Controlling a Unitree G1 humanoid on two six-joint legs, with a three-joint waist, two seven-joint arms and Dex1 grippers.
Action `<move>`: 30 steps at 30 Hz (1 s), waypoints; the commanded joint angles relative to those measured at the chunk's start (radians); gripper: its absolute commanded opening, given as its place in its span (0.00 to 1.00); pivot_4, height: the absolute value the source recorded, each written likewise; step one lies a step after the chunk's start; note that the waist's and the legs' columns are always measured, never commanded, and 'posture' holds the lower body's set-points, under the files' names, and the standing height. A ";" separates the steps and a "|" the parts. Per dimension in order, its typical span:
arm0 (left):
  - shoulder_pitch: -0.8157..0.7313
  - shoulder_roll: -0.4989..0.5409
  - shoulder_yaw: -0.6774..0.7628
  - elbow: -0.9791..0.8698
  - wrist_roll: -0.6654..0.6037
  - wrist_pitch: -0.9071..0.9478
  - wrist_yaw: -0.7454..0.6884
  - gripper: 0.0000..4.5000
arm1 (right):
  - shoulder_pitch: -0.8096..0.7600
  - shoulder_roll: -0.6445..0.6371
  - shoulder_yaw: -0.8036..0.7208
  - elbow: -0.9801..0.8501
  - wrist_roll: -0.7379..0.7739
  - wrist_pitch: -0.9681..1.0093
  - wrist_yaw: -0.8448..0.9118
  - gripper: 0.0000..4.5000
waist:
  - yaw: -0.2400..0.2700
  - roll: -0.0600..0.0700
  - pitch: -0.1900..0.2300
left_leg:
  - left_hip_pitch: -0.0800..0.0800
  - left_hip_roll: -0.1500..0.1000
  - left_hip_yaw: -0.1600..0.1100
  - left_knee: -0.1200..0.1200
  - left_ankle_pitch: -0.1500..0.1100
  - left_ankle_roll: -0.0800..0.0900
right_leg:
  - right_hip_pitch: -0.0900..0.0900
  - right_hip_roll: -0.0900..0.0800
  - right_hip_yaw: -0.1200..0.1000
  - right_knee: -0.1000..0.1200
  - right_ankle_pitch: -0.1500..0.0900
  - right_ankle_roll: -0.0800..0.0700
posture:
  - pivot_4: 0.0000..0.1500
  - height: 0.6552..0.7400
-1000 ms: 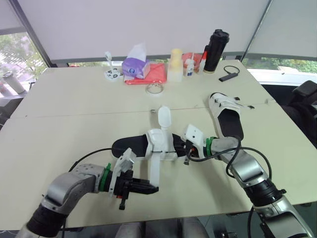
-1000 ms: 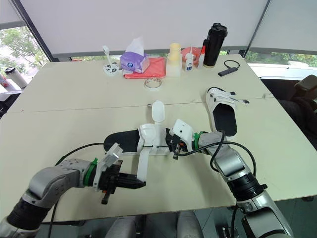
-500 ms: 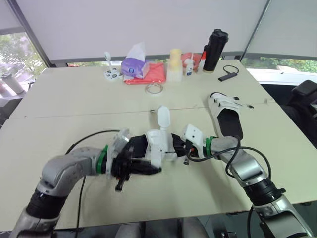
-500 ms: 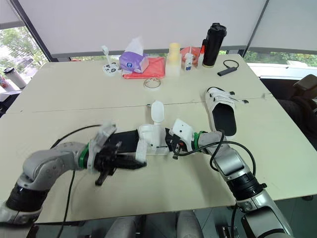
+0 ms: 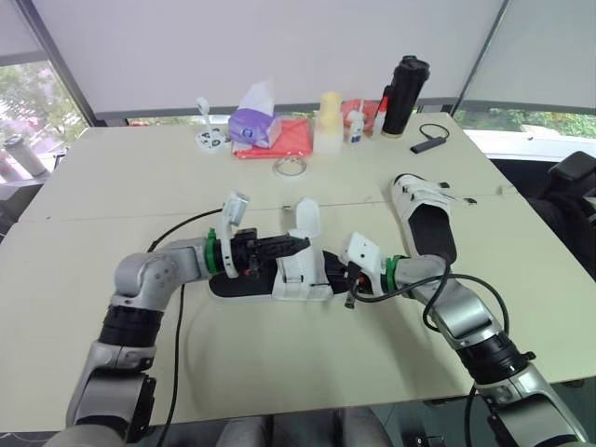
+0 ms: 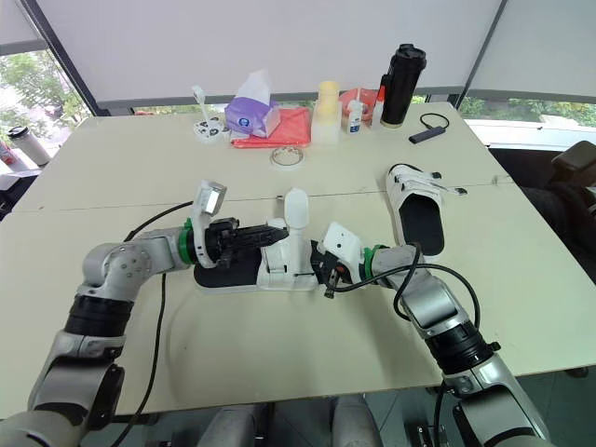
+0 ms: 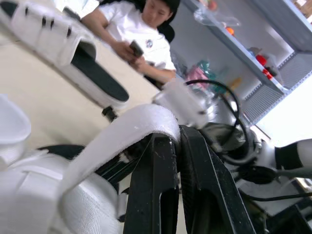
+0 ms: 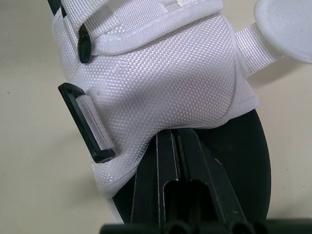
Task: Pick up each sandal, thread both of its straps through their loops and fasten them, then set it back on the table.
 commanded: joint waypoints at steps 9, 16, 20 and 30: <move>-0.096 -0.104 0.122 0.175 0.092 -0.175 0.103 0.62 | 0.029 -0.001 0.022 0.013 -0.022 0.030 -0.015 0.00 | -0.001 0.000 0.000 | 0.000 0.000 -0.001 0.000 0.000 0.000 | 0.000 0.000 0.000 0.000 0.000 0.001 | 1.00 0.88; -0.093 -0.078 0.164 0.158 0.102 -0.192 0.104 0.62 | 0.028 0.001 0.023 0.014 -0.021 0.033 -0.016 0.00 | -0.001 0.000 0.000 | 0.000 0.000 -0.001 0.000 0.000 0.000 | 0.000 0.000 0.000 0.000 0.002 0.003 | 1.00 0.88; -0.080 -0.010 0.167 0.154 0.130 -0.180 0.099 0.62 | 0.025 0.001 0.025 0.015 -0.022 0.032 -0.015 0.00 | -0.002 0.000 0.000 | 0.000 0.000 -0.001 0.000 0.000 0.000 | 0.000 0.000 0.000 0.000 0.002 0.003 | 1.00 0.88; 0.002 -0.001 0.196 0.097 0.090 0.007 0.210 0.62 | 0.029 -0.001 0.025 0.012 -0.022 0.032 -0.016 0.00 | 0.001 0.000 0.000 | 0.000 0.000 -0.002 0.000 0.000 0.000 | 0.000 0.000 -0.001 0.001 0.001 0.003 | 1.00 0.88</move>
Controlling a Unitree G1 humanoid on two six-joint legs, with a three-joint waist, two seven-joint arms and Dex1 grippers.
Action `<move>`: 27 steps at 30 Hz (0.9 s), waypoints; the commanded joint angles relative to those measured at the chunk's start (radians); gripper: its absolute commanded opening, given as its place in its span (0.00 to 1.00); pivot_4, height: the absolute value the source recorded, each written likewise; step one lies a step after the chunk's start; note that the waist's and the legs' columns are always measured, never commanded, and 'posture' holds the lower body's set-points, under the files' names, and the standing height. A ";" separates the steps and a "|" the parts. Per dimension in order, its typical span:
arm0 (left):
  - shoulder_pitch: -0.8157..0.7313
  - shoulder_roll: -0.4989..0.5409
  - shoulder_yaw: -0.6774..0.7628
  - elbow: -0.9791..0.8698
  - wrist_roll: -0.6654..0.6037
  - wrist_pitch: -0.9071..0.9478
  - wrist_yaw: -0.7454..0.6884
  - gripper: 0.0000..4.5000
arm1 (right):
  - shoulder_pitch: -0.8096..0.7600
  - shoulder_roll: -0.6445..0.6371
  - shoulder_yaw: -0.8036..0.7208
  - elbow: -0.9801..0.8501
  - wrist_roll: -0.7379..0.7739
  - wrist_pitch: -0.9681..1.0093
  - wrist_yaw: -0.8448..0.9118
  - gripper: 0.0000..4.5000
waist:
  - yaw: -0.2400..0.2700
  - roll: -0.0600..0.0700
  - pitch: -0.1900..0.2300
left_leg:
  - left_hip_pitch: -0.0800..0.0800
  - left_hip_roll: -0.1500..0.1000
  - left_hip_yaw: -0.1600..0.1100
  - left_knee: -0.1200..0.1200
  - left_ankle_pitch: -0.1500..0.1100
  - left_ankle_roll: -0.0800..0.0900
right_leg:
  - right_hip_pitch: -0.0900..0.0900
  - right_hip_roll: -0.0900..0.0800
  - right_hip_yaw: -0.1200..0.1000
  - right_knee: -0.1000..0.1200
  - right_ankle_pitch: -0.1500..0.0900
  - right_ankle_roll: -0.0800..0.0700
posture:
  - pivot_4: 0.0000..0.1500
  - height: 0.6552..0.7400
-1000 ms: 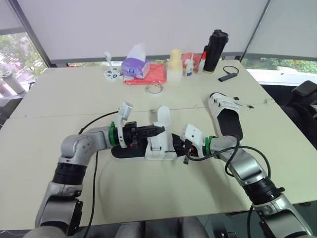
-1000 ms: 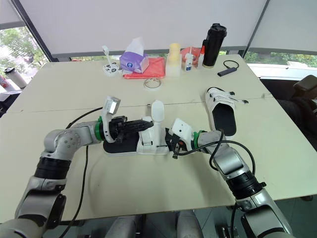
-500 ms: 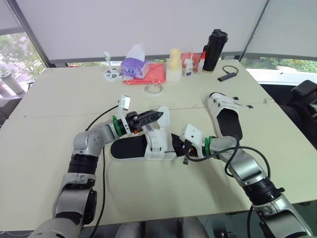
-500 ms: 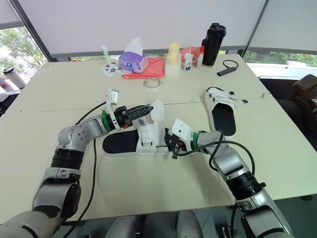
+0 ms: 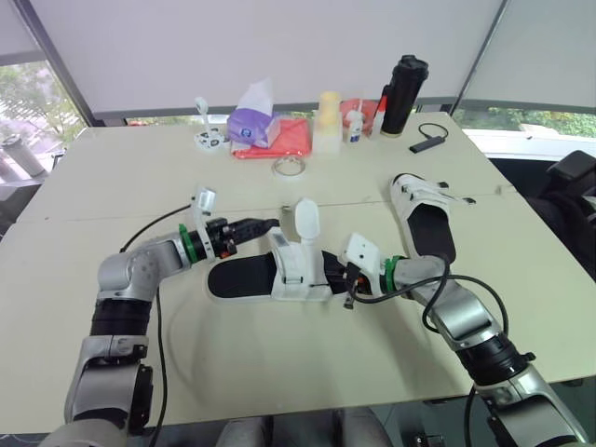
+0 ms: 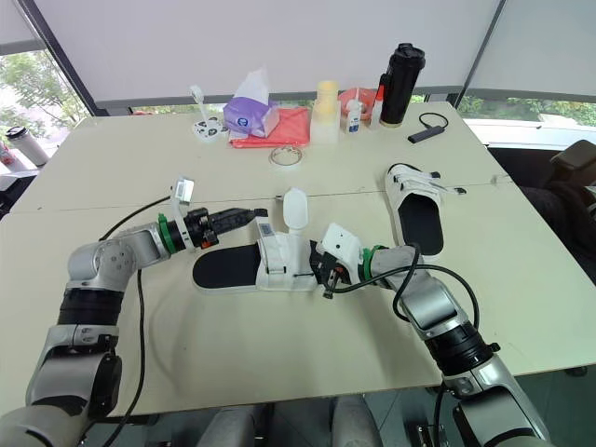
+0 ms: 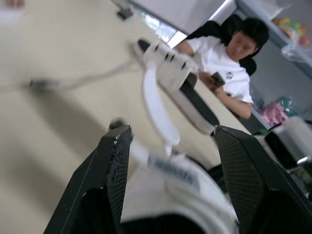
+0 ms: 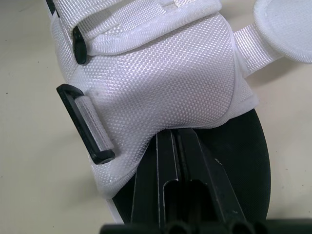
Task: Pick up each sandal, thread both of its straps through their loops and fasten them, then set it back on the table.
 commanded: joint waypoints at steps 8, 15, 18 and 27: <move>-0.009 -0.100 0.064 -0.030 -0.045 0.101 0.149 0.62 | 0.016 0.000 0.027 0.026 -0.022 0.024 -0.003 0.00 | -0.001 0.000 0.000 | 0.000 0.000 0.000 0.000 0.000 0.000 | 0.000 0.000 0.000 0.000 0.000 0.001 | 1.00 0.88; -0.056 -0.137 0.085 0.125 -0.019 0.049 0.169 0.62 | 0.020 -0.004 0.027 0.022 -0.024 0.025 -0.004 0.00 | 0.001 -0.001 0.000 | 0.001 -0.001 0.001 0.000 0.000 0.000 | 0.000 0.000 0.000 0.000 0.000 0.001 | 1.00 0.88; -0.073 -0.137 0.086 0.157 -0.010 0.034 0.158 0.62 | 0.021 -0.004 0.025 0.020 -0.022 0.027 -0.004 0.00 | 0.002 -0.001 0.000 | 0.001 -0.001 0.001 0.000 0.000 0.000 | 0.001 0.000 -0.001 0.000 0.000 0.001 | 1.00 0.88; -0.100 -0.135 0.101 0.194 -0.006 0.013 0.118 0.01 | 0.026 -0.006 0.022 0.015 -0.022 0.031 -0.007 0.00 | 0.001 -0.001 0.000 | 0.001 -0.001 0.001 0.000 0.000 -0.001 | 0.001 0.000 -0.001 0.000 0.001 0.001 | 1.00 0.88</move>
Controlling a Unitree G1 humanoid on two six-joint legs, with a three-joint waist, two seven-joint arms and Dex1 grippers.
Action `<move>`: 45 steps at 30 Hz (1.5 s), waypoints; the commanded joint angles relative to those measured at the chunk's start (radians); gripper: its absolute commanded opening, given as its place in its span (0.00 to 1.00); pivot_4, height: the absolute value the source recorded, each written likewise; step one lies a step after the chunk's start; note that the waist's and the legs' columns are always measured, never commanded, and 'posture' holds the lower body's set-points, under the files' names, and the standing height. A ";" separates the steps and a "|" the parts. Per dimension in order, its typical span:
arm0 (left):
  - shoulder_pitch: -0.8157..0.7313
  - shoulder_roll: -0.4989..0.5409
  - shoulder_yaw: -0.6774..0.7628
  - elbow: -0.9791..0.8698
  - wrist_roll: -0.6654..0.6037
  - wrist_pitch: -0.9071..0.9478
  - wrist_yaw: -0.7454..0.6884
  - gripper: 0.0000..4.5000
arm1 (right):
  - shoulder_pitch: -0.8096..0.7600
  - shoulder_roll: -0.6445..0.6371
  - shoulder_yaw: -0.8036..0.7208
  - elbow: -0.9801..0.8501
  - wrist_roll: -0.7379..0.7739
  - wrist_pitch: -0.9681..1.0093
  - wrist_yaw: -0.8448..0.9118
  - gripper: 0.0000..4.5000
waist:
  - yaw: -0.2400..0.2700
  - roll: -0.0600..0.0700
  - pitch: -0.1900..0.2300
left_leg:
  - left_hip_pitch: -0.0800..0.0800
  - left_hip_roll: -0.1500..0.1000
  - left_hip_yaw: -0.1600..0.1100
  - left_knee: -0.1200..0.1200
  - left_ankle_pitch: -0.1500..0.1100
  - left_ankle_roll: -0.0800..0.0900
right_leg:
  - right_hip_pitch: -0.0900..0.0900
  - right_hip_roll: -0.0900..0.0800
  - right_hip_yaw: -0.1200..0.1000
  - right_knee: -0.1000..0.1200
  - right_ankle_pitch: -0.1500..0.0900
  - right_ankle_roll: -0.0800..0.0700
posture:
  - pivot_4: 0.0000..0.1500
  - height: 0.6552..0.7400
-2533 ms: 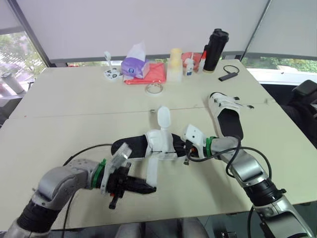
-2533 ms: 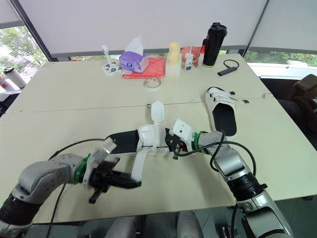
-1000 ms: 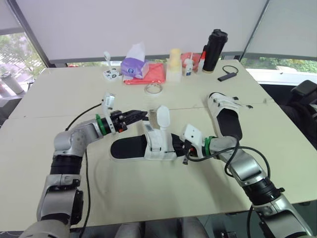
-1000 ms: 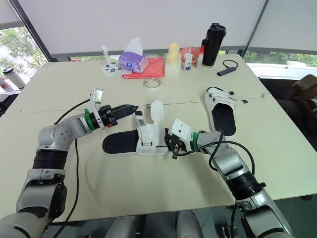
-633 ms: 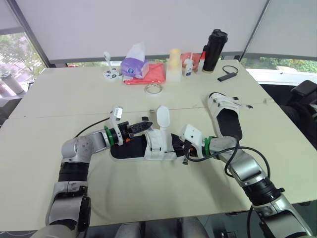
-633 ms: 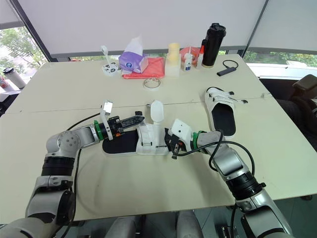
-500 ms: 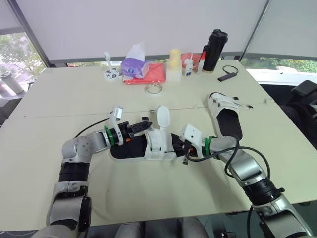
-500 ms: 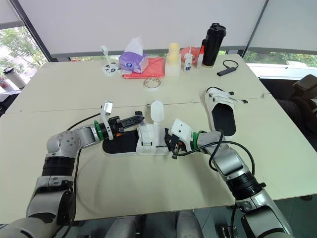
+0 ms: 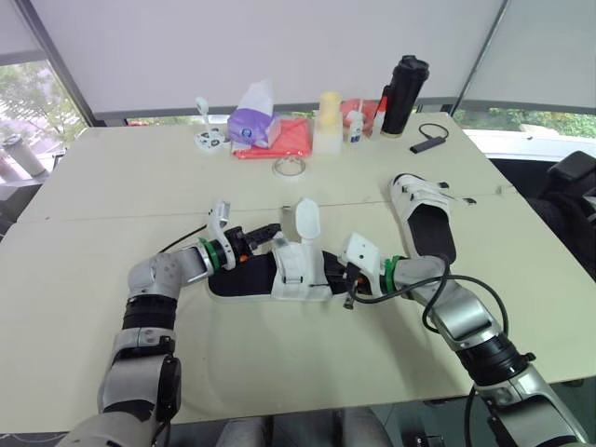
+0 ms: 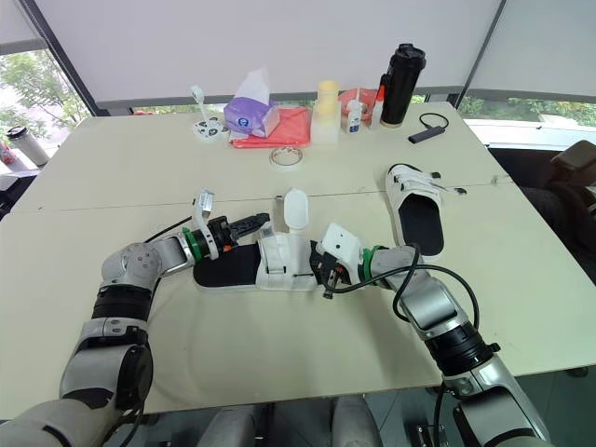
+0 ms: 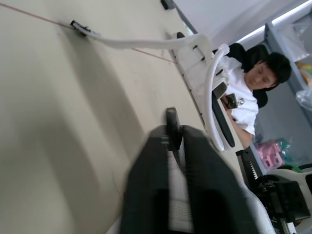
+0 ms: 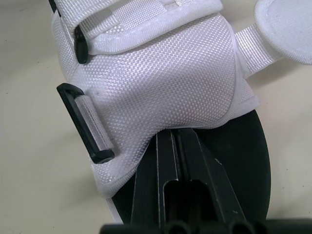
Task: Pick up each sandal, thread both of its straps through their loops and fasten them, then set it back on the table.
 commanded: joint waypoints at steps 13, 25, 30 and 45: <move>-0.009 0.053 0.064 -0.211 -0.224 0.184 -0.222 0.01 | 0.031 -0.009 0.026 0.012 -0.023 0.028 -0.005 0.00 | -0.002 0.000 0.000 | 0.000 0.000 0.000 0.000 0.000 0.000 | 0.000 0.000 0.000 0.000 0.000 0.000 | 1.00 0.88; -0.052 0.036 0.011 -0.119 -0.135 0.060 -0.262 0.01 | 0.030 -0.009 0.029 0.011 -0.024 0.030 -0.004 0.00 | 0.000 0.000 0.000 | 0.000 0.000 0.000 0.000 0.000 0.000 | 0.000 0.000 0.000 0.000 0.000 0.000 | 1.00 0.88; -0.077 0.012 -0.035 -0.018 -0.035 -0.068 -0.277 0.01 | 0.043 -0.017 0.027 -0.006 -0.024 0.037 -0.005 0.00 | 0.004 0.000 0.000 | 0.000 0.000 0.000 0.000 0.000 0.000 | 0.000 0.000 0.000 0.000 0.000 0.000 | 1.00 0.88; -0.180 0.005 -0.036 0.203 0.073 -0.171 -0.366 0.01 | 0.053 -0.024 0.027 -0.034 -0.021 0.057 -0.009 0.00 | 0.017 0.000 0.000 | 0.000 0.000 0.000 0.000 0.000 0.000 | 0.000 0.000 0.000 0.000 0.000 0.000 | 1.00 0.88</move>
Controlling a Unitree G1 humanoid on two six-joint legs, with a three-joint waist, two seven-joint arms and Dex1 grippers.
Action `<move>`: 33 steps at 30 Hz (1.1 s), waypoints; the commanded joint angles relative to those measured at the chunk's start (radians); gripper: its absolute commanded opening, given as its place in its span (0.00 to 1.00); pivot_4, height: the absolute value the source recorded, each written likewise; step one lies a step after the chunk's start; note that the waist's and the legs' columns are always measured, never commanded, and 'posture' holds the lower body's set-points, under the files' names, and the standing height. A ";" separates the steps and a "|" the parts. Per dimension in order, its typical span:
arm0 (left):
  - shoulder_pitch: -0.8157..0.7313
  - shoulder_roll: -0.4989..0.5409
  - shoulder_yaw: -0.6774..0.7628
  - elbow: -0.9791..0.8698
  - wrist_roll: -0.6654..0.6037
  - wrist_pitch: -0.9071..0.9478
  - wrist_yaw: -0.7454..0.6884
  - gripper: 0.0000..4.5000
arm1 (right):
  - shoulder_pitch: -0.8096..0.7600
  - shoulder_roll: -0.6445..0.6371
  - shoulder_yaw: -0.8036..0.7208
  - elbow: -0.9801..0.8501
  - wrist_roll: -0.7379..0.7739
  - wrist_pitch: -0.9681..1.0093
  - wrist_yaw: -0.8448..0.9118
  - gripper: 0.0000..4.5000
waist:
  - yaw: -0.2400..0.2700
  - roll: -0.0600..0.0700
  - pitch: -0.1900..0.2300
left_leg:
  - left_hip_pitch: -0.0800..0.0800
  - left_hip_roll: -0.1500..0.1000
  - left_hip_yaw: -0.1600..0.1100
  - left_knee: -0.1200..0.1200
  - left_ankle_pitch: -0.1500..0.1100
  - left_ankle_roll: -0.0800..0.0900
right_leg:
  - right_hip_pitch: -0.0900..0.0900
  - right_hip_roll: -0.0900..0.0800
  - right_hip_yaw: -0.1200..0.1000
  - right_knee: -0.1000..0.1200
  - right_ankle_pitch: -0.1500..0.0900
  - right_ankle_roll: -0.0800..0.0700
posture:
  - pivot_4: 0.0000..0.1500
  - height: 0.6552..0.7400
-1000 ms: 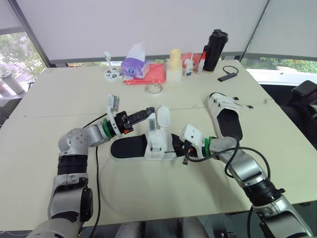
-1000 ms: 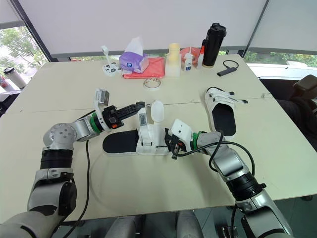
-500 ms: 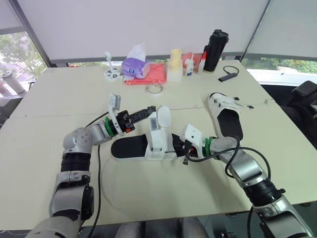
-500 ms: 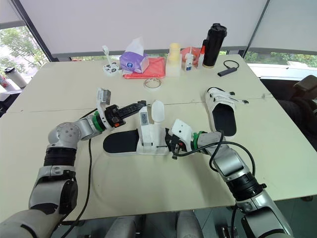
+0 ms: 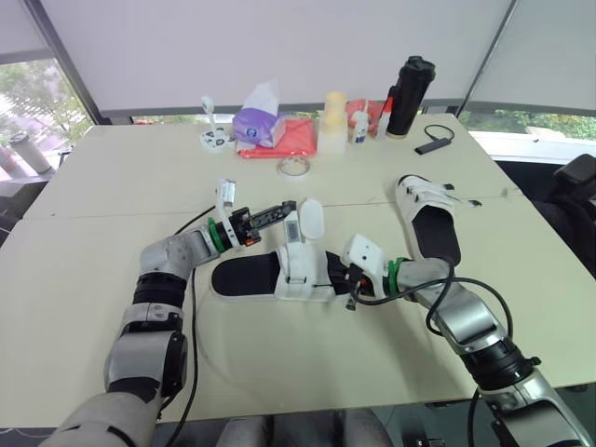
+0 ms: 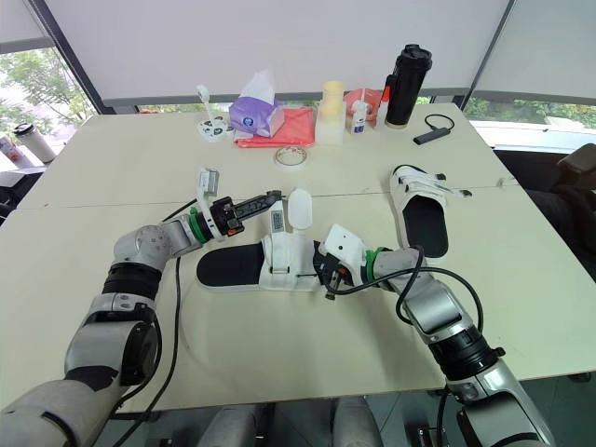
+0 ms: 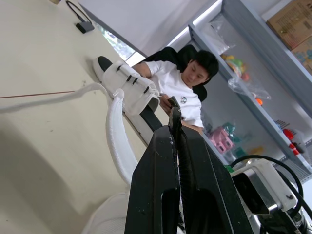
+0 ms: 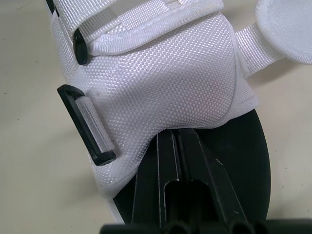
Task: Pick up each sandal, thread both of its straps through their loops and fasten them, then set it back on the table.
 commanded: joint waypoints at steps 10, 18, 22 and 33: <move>-0.070 -0.016 0.004 0.109 0.068 -0.071 -0.014 0.01 | 0.030 -0.009 0.036 0.005 -0.024 0.030 0.001 0.00 | 0.003 0.000 0.000 | 0.000 0.000 0.000 0.000 0.000 0.000 | 0.000 0.000 0.000 0.000 0.000 0.000 | 1.00 0.88; -0.079 -0.031 -0.020 0.245 0.177 -0.126 0.016 0.01 | 0.031 -0.014 0.034 -0.004 -0.023 0.039 0.002 0.00 | 0.003 0.000 0.000 | 0.000 0.000 0.000 0.000 0.000 0.000 | 0.000 0.000 0.000 0.000 0.000 0.001 | 1.00 0.88; -0.083 -0.033 -0.006 0.277 0.192 -0.108 0.038 0.01 | 0.033 -0.015 0.033 -0.008 -0.024 0.042 0.001 0.00 | 0.004 0.000 0.000 | 0.000 0.000 0.000 0.000 0.000 0.000 | 0.001 0.000 -0.001 0.000 0.001 0.002 | 1.00 0.88; -0.032 -0.007 0.019 0.234 0.175 0.101 0.061 0.31 | 0.024 -0.008 0.036 0.009 -0.027 0.033 0.003 0.00 | 0.001 0.000 -0.001 | 0.001 0.000 0.000 0.000 0.000 0.000 | 0.002 0.000 -0.001 0.000 0.001 0.003 | 1.00 0.88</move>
